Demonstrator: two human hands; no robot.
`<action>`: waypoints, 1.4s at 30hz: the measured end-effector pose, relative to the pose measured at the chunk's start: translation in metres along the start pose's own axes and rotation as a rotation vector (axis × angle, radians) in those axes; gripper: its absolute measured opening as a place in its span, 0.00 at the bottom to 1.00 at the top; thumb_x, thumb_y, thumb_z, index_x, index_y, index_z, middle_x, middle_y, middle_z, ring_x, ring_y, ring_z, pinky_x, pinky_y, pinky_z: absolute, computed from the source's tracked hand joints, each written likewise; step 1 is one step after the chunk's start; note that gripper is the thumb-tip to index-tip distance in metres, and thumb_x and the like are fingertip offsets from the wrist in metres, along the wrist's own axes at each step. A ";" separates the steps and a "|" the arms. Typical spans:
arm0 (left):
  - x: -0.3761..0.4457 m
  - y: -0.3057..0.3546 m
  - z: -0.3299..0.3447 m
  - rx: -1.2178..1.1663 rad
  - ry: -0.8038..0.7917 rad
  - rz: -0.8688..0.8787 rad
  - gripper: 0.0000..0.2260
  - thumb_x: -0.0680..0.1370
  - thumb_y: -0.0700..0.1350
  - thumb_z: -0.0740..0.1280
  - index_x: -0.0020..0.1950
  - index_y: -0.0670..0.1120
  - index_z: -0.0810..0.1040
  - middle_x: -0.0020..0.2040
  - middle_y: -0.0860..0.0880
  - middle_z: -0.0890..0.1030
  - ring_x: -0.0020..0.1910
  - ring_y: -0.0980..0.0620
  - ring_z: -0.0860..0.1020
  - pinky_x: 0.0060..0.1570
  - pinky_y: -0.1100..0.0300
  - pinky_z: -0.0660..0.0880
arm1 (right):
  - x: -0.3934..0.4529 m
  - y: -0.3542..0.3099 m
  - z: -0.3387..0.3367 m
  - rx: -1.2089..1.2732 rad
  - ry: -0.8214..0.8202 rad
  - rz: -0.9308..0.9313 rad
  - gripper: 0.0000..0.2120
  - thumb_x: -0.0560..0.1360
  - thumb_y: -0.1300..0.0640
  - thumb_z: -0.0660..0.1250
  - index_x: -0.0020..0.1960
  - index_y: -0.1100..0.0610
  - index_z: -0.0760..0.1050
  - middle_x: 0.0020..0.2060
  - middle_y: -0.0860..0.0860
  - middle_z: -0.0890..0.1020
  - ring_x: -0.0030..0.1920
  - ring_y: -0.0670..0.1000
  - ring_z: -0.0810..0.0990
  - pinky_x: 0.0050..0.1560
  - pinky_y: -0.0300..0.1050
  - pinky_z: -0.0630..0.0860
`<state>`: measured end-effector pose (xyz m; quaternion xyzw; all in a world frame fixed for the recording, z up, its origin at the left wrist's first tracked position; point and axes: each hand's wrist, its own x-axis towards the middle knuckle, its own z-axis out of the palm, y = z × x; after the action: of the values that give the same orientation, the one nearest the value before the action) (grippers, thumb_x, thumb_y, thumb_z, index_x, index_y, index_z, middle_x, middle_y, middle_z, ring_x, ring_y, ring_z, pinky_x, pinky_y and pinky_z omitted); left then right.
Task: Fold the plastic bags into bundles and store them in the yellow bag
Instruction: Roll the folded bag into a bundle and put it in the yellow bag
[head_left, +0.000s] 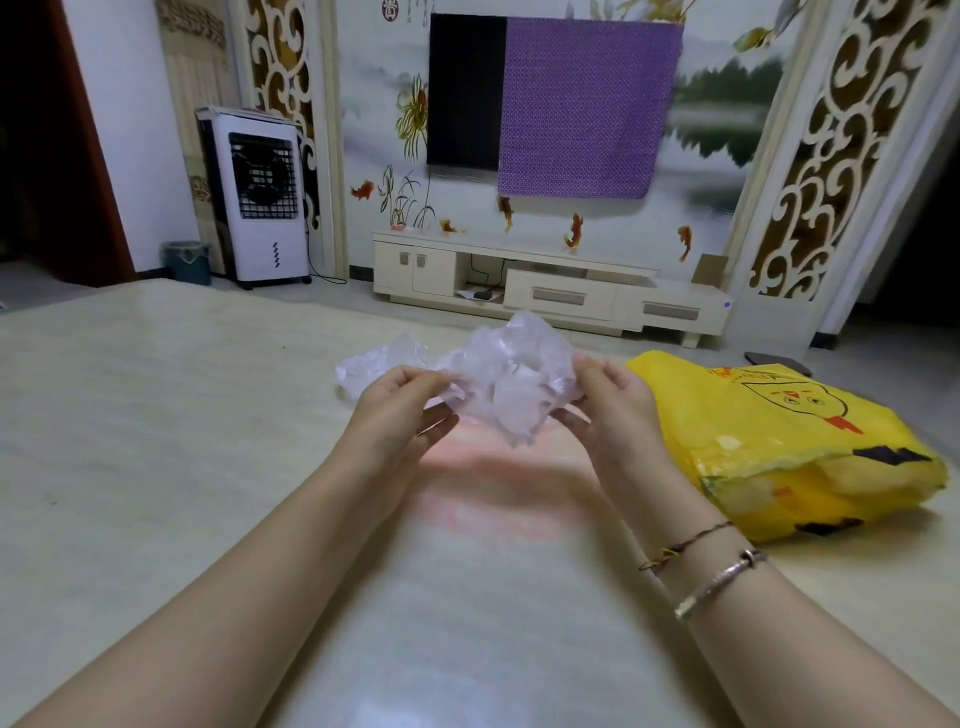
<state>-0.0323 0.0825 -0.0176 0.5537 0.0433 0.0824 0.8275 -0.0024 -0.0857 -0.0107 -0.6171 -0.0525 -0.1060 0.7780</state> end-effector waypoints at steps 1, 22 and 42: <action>0.001 0.000 -0.001 -0.007 0.035 -0.006 0.04 0.77 0.35 0.65 0.45 0.42 0.73 0.46 0.45 0.83 0.42 0.48 0.81 0.54 0.55 0.78 | 0.000 -0.002 0.000 0.043 0.042 0.002 0.11 0.81 0.60 0.60 0.39 0.58 0.70 0.35 0.57 0.78 0.37 0.52 0.80 0.37 0.42 0.80; -0.005 0.011 -0.007 0.198 0.021 0.067 0.12 0.79 0.33 0.59 0.47 0.43 0.82 0.47 0.42 0.83 0.36 0.52 0.80 0.32 0.63 0.78 | -0.008 -0.011 0.000 -0.572 -0.306 0.144 0.24 0.77 0.43 0.64 0.44 0.66 0.73 0.35 0.52 0.70 0.35 0.49 0.68 0.35 0.42 0.63; -0.003 -0.002 -0.032 1.629 0.189 0.189 0.13 0.80 0.53 0.60 0.60 0.46 0.72 0.51 0.47 0.76 0.53 0.42 0.76 0.45 0.55 0.71 | 0.007 0.023 -0.027 -1.131 -0.006 -0.170 0.08 0.78 0.51 0.63 0.48 0.56 0.70 0.39 0.53 0.79 0.43 0.55 0.77 0.38 0.48 0.70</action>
<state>-0.0399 0.1103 -0.0318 0.9723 0.1123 0.1406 0.1491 0.0086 -0.1077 -0.0373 -0.9313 -0.0395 -0.1780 0.3154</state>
